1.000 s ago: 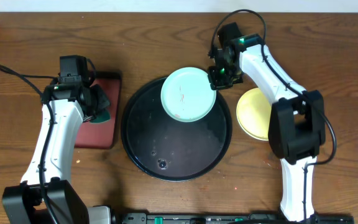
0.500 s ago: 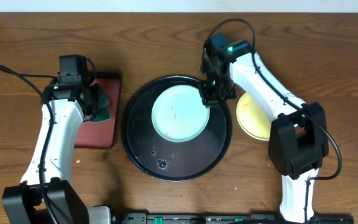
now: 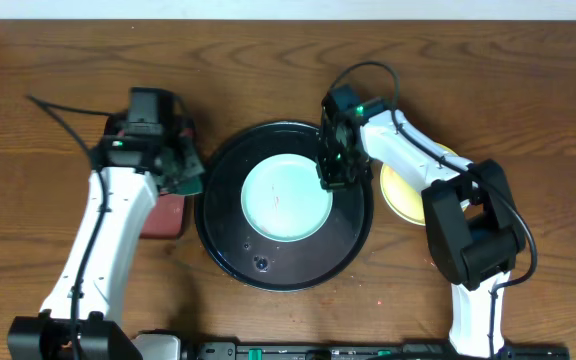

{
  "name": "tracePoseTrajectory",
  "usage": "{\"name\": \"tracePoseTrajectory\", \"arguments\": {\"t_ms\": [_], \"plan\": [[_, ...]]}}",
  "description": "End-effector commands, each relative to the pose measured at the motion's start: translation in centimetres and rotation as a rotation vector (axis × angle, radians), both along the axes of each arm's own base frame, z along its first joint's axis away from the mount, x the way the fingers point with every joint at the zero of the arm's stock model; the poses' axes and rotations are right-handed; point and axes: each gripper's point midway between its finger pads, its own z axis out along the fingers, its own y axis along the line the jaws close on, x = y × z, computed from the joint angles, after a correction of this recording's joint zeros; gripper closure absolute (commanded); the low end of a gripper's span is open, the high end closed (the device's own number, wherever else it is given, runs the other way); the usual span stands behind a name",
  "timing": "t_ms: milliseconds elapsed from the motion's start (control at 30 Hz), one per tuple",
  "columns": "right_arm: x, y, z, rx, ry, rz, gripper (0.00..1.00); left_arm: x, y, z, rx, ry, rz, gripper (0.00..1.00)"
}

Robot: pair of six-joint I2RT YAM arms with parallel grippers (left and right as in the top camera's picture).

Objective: Clean dirty plates on tray and stack at the side
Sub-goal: 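Reach right gripper to the last mint plate and drag it to tray center, then bring the sponge in the left gripper over the mint plate, then scrub the mint plate with the sponge while right gripper holds its rim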

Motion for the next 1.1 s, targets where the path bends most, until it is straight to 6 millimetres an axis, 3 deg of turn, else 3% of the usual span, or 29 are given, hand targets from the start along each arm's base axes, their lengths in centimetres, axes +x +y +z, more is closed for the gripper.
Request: {"name": "tracePoseTrajectory", "arguments": {"t_ms": [0, 333, 467, 800, 967, 1067], "plan": [[-1.1, 0.7, -0.8, 0.007, 0.026, -0.008, 0.99, 0.6, -2.4, 0.2, 0.004, -0.007, -0.062, 0.93], [-1.1, 0.6, -0.8, 0.007, 0.025, -0.01, 0.99, -0.3, -8.4, -3.8, -0.002, 0.106, -0.167, 0.93], [-1.1, 0.6, -0.9, 0.007, 0.025, -0.01, 0.99, -0.8, -11.7, -5.0, -0.073, 0.135, -0.227, 0.93], [-1.0, 0.7, -0.9, 0.008, 0.024, -0.017, 0.99, -2.3, -15.0, -10.4, -0.092, 0.281, -0.233, 0.93], [-1.0, 0.7, -0.9, 0.008, 0.024, -0.017, 0.99, -2.5, -15.6, -10.4, -0.126, 0.29, -0.242, 0.93], [-1.0, 0.7, -0.9, 0.008, 0.024, -0.017, 0.99, -2.8, -17.7, -10.0, -0.23, 0.296, -0.338, 0.93]]}}
